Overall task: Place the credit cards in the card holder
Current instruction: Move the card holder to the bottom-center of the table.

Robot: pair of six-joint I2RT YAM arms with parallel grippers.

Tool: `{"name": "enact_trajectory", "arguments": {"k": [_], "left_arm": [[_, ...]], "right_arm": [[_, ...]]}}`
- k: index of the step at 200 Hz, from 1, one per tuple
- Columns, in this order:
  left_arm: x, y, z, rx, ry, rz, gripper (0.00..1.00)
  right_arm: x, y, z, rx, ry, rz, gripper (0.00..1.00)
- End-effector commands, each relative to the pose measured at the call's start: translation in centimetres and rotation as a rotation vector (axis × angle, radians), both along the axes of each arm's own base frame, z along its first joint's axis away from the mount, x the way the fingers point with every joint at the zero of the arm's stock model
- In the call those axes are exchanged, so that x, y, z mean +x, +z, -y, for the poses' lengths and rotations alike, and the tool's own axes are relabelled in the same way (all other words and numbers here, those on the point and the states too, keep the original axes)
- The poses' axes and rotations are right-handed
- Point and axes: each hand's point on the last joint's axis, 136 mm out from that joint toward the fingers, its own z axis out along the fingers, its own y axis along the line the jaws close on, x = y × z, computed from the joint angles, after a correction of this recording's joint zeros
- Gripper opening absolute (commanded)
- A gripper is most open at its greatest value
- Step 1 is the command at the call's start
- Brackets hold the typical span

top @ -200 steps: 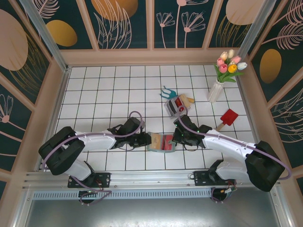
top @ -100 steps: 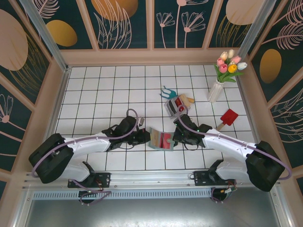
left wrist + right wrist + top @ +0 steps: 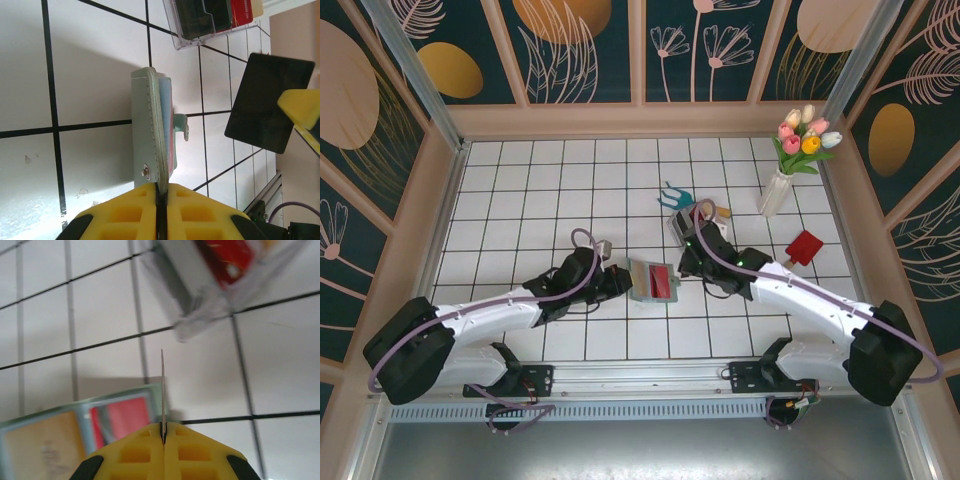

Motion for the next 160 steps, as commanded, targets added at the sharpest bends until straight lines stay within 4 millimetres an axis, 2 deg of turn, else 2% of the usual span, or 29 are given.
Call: {"name": "enact_trajectory", "arguments": {"k": [1,18,42,86,108,160], "left_arm": [[0.4,0.8,0.8,-0.074,0.02,0.011,0.12],[0.3,0.4,0.9,-0.083,0.022,-0.001,0.12],[0.4,0.1,1.1,-0.09,0.019,-0.006,0.14],[0.2,-0.2,1.4,-0.104,0.006,-0.018,0.18],[0.2,-0.2,1.4,-0.106,0.008,-0.018,0.21],[0.1,-0.9,1.2,-0.079,0.008,-0.029,0.12]], "right_arm": [[0.3,1.4,-4.3,0.158,0.103,0.044,0.0],[0.4,0.2,-5.5,0.173,0.125,0.011,0.0],[0.2,-1.9,-5.6,0.127,0.133,-0.031,0.0],[-0.2,-3.7,-5.7,0.104,0.143,-0.081,0.0],[-0.3,-4.2,-5.5,0.09,0.139,-0.09,0.0],[-0.2,-3.8,-5.6,0.097,0.138,-0.091,0.0]]}}
